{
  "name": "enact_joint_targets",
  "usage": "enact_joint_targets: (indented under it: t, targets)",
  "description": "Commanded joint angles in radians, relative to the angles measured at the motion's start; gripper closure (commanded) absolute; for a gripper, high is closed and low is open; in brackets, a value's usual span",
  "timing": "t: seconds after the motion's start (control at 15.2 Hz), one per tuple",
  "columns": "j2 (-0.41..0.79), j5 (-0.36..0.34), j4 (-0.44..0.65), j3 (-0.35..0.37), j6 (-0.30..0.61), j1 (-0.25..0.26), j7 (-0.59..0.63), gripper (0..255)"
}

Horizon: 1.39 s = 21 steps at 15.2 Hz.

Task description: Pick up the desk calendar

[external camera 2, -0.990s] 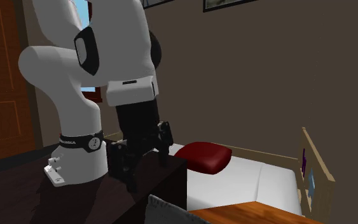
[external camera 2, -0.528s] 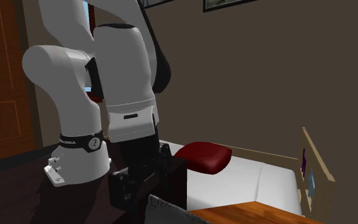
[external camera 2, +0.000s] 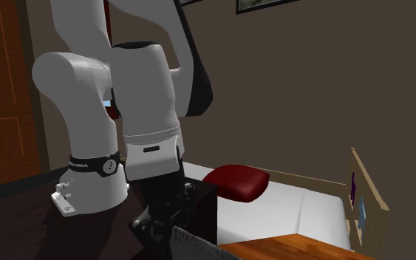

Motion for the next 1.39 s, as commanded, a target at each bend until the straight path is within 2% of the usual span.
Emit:
enact_joint_targets:
  t: [0.0,0.33,0.46,0.53,0.66,0.79,0.92,1.32]
  targets:
    - [0.001,0.003,0.000,0.001,-0.001,0.002,-0.001,255]
    - [0.004,0.020,0.001,0.001,0.001,0.007,-0.013,255]
    - [-0.065,-0.283,-0.036,0.023,-0.012,-0.094,0.209,255]
    - [-0.094,-0.381,-0.045,0.065,-0.029,-0.164,0.280,255]
    - [-0.146,-0.504,-0.055,0.134,-0.072,-0.269,0.369,255]
    - [-0.197,-0.571,-0.060,0.188,-0.118,-0.343,0.419,255]
    - [-0.246,-0.618,-0.062,0.222,-0.166,-0.390,0.454,255]
    - [-0.386,-0.690,-0.056,0.279,-0.312,-0.467,0.514,255]
